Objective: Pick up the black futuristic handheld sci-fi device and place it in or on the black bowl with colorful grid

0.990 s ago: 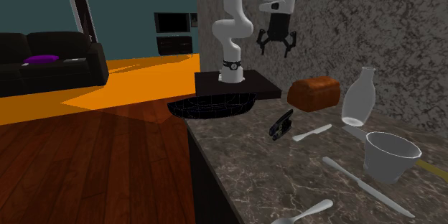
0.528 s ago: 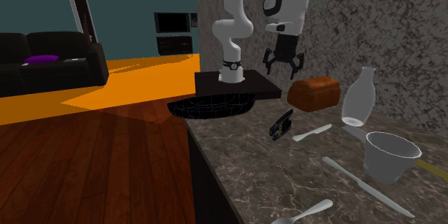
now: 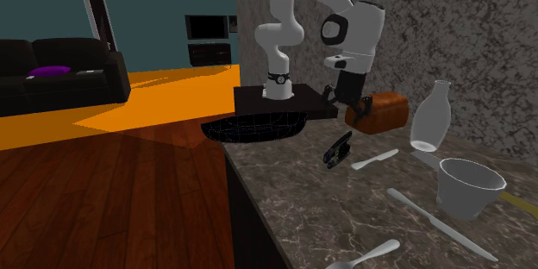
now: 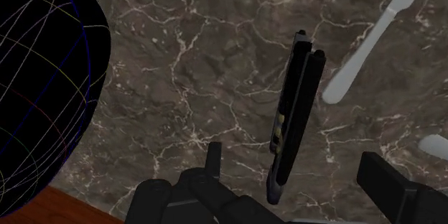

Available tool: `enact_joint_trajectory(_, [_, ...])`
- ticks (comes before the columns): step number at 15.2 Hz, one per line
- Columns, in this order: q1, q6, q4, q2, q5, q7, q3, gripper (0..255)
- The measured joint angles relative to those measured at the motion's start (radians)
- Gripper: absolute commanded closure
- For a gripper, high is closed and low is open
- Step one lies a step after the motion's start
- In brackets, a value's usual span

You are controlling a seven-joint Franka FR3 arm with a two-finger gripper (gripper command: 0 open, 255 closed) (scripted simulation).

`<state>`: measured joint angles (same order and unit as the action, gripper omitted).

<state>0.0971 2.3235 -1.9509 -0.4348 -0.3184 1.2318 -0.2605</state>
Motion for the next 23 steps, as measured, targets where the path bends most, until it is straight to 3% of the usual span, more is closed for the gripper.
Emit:
enact_joint_trajectory(4, [-0.024, 0.003, 0.108, -0.125, -0.021, 0.065, 0.035, 0])
enact_joint_trajectory(17, [-0.032, 0.066, 0.122, -0.203, -0.047, 0.087, 0.058, 0])
enact_joint_trajectory(18, [-0.032, 0.066, 0.122, -0.203, -0.047, 0.087, 0.058, 255])
enact_joint_trajectory(23, [-0.032, 0.066, 0.122, -0.203, -0.047, 0.087, 0.058, 255])
